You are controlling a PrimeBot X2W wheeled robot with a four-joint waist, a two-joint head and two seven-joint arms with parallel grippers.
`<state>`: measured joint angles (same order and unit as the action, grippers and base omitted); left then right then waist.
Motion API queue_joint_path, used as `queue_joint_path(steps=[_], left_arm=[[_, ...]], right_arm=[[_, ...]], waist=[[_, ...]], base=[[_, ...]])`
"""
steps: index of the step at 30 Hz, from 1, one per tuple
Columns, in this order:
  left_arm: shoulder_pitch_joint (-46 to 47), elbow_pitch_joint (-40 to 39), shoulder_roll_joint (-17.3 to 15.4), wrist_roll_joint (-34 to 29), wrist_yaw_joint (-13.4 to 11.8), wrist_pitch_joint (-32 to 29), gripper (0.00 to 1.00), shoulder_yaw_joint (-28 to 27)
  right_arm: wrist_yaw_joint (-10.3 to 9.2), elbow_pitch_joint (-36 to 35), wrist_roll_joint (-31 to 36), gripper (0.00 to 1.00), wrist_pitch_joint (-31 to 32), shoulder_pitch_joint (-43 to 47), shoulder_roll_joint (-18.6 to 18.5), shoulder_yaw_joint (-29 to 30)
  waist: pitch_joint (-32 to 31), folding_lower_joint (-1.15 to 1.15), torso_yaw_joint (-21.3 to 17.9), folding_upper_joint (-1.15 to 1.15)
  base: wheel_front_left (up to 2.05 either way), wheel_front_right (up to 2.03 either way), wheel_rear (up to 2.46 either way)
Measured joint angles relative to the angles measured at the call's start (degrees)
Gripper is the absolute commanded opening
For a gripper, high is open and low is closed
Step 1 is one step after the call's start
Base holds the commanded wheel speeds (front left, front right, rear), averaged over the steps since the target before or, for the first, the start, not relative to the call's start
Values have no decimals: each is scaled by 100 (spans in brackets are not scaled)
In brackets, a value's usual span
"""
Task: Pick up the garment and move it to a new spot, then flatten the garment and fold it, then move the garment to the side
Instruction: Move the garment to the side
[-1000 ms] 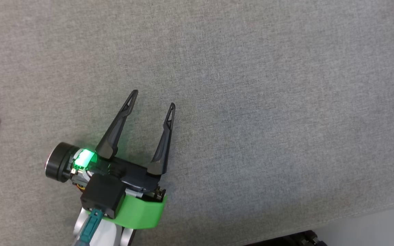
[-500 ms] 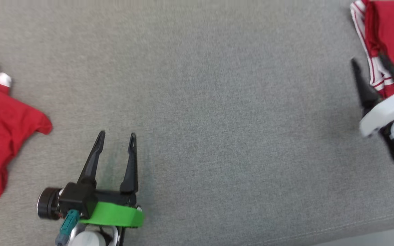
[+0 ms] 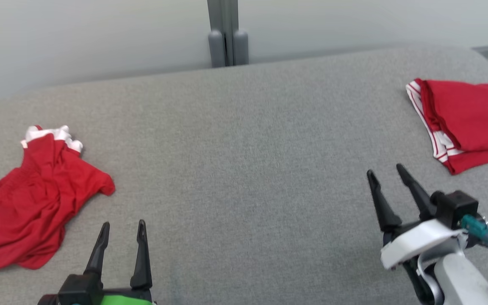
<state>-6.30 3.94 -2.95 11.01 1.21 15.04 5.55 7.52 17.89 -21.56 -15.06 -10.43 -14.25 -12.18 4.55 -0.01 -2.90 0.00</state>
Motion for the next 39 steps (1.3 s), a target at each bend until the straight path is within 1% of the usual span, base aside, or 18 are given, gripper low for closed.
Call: queue_joint_path(steps=[4,7,10,15,22,28,39], left_arm=[[-253,-8,3,37,31,0,100,-33],[-427,-82,5,-73,29,1,100,-68],[-660,-127,7,-124,21,0,100,-96],[-981,-154,7,-76,24,0,100,-96],[-1139,-138,7,-81,79,1,100,-38],[-1151,-46,8,-127,127,0,100,13],[-1155,23,8,-200,135,0,100,25]], right_arm=[[0,-342,358,100,0,553,223,140],[0,-595,508,100,0,949,371,231],[0,-811,672,100,0,1323,463,302],[0,-965,794,100,0,1778,558,360],[0,-1022,857,100,0,1984,636,401],[0,-1043,864,100,0,2042,658,419],[0,-1068,868,100,0,2070,699,459]], waist=[[-376,0,70,0],[-622,0,120,0],[-844,0,163,0],[-1150,0,205,0],[-1357,0,194,0],[-1366,0,206,0],[-1373,0,263,0]], base=[[0,0,0],[0,0,0],[0,0,0],[0,0,0],[0,0,0],[0,0,0],[0,0,0]])
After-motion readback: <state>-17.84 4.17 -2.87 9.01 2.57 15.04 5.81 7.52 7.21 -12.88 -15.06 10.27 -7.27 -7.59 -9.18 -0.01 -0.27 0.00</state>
